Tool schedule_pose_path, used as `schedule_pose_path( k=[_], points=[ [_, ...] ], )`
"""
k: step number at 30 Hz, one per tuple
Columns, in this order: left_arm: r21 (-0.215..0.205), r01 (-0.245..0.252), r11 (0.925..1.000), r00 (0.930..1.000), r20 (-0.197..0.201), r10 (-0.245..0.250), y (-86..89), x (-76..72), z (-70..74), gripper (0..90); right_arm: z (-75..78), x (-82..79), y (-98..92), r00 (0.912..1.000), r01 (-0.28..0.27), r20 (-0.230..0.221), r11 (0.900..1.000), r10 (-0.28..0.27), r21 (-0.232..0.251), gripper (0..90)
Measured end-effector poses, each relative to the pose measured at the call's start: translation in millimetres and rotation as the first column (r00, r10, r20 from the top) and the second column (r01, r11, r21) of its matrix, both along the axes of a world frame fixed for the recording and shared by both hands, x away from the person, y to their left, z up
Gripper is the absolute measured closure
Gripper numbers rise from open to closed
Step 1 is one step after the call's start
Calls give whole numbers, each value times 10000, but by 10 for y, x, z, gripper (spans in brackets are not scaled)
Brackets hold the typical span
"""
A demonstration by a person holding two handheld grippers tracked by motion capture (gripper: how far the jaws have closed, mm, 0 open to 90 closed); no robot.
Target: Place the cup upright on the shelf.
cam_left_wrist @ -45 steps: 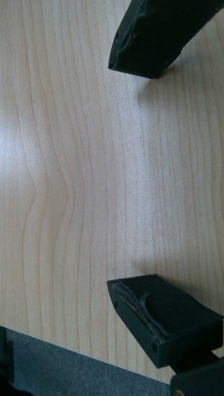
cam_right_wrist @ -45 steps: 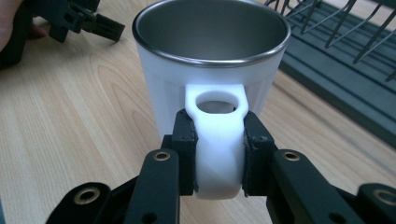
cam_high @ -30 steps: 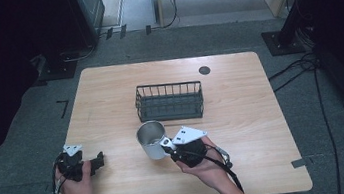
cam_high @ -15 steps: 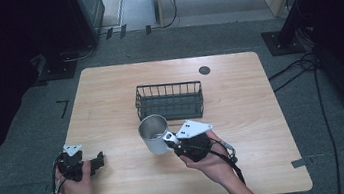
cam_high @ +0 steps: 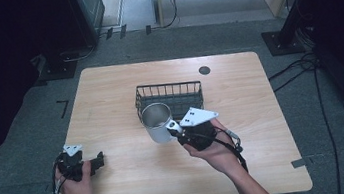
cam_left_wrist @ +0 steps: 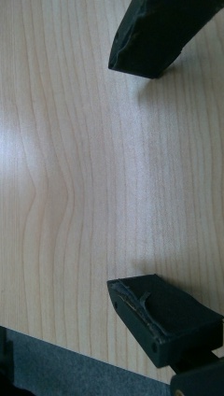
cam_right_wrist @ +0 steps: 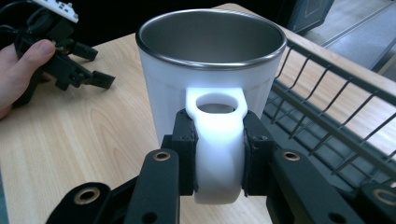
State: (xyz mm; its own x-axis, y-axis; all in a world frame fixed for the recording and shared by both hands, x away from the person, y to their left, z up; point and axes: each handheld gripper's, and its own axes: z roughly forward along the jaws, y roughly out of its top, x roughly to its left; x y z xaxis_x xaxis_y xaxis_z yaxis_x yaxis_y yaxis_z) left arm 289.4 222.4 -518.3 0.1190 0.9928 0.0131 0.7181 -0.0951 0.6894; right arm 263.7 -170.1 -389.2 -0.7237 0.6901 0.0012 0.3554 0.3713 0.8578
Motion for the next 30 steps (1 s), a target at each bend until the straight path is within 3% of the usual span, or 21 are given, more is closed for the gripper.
schedule_pose_path(
  k=[14, 30],
  points=[
    [8, 4, 10000, 10000, -7, -4, 1, 0, 1, 0, 230, 156, -148, 9986, 404, 339, 9992, -404, 26, 722],
    [-12, -10, 10000, 10000, 7, 10, -1, 1, 0, 0, 341, 421, -265, 9943, 908, 566, 9958, -903, -72, 722]
  ],
)
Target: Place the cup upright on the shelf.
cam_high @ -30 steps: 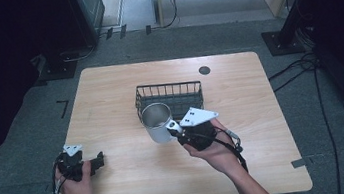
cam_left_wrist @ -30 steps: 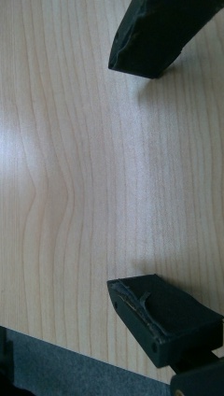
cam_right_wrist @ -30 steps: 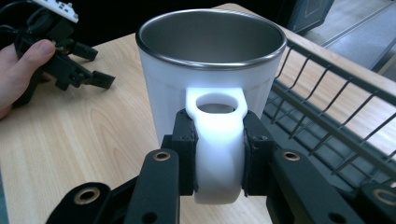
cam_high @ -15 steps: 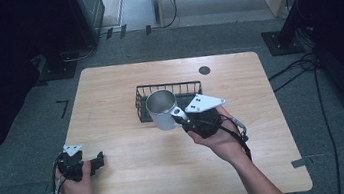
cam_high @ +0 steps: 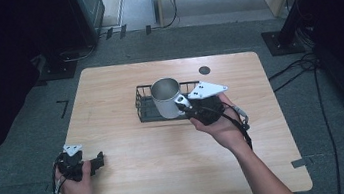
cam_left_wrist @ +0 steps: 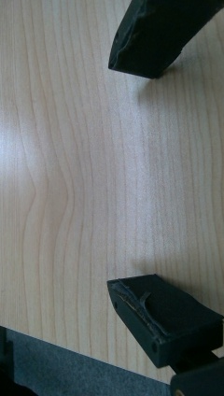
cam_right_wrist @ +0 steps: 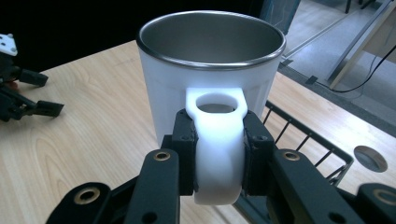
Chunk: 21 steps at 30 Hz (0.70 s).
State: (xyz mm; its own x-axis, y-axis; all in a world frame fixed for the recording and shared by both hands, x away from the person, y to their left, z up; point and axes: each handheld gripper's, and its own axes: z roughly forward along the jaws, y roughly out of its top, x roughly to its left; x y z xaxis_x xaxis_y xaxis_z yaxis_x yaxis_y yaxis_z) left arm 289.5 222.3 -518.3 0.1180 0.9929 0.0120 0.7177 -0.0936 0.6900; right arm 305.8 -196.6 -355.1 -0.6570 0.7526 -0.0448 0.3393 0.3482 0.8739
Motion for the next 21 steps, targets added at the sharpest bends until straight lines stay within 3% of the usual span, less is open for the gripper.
schedule_pose_path(
  k=[21],
  points=[
    [6, 1, 10000, 10000, -1, -1, 0, 0, 0, 0, 8, 335, -46, 9998, 191, 11, 9998, -191, -45, 722]
  ],
)
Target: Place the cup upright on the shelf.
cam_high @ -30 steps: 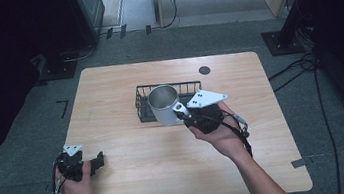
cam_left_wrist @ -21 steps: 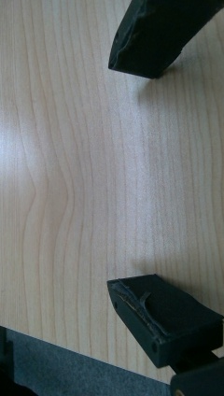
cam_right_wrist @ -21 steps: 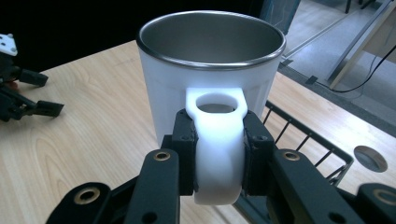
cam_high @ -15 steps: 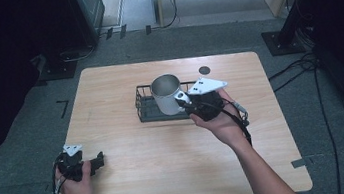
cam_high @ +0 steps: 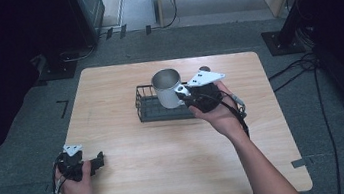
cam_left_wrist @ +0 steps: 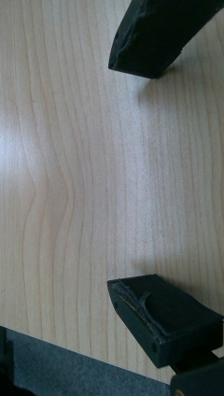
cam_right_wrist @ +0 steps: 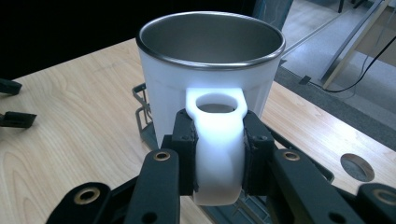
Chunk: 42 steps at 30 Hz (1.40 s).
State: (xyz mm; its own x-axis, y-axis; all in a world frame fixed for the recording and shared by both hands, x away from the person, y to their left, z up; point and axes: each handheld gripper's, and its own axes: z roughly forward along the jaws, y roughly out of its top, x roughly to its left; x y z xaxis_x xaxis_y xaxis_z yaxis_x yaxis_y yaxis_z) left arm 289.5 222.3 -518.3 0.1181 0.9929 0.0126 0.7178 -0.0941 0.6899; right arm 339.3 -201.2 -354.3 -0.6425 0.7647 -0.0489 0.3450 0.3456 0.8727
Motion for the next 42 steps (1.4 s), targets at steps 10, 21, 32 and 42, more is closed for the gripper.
schedule_pose_path(
  k=[10, 21, 32, 42],
  points=[
    [6, 1, 10000, 10000, 15, -1, 0, 0, -1, 0, -106, 236, 5, 9998, 204, -84, 9996, -206, -190, 722],
    [15, 7, 10000, 10000, -2, -7, 1, -1, 0, 0, -246, 404, -26, 9990, 256, -346, 9993, -266, -278, 722],
    [9, 11, 10000, 10000, -4, -11, 1, 0, 0, 0, -319, 441, -61, 9993, 78, -371, 9993, -92, -371, 722],
    [8, 7, 10000, 10000, -9, -7, 0, -1, 0, 0, -431, 488, -123, 9982, -37, -602, 9998, 27, -171, 722]
  ],
)
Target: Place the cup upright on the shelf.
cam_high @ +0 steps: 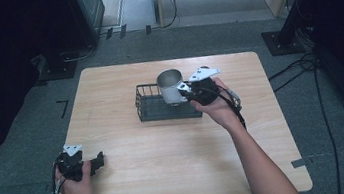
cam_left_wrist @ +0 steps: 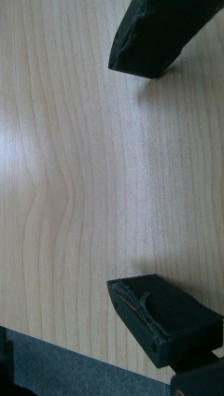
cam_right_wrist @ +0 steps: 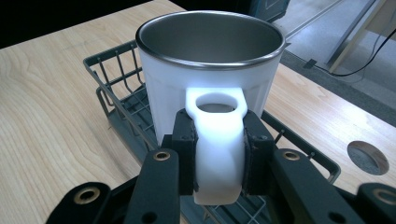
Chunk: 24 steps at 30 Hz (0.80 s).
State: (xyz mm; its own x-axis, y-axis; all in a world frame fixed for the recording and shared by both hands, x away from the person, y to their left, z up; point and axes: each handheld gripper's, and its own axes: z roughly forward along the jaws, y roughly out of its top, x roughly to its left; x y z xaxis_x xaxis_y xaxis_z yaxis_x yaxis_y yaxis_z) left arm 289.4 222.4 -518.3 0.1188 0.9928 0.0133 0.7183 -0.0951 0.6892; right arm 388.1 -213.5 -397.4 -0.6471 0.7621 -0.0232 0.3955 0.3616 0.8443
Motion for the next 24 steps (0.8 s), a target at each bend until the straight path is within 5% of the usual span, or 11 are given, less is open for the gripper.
schedule_pose_path(
  k=[24],
  points=[
    [1, 5, 10000, 10000, 5, -5, 0, 0, 0, 0, -71, 73, -118, 9992, 166, -367, 9998, -163, 72, 692]
  ],
)
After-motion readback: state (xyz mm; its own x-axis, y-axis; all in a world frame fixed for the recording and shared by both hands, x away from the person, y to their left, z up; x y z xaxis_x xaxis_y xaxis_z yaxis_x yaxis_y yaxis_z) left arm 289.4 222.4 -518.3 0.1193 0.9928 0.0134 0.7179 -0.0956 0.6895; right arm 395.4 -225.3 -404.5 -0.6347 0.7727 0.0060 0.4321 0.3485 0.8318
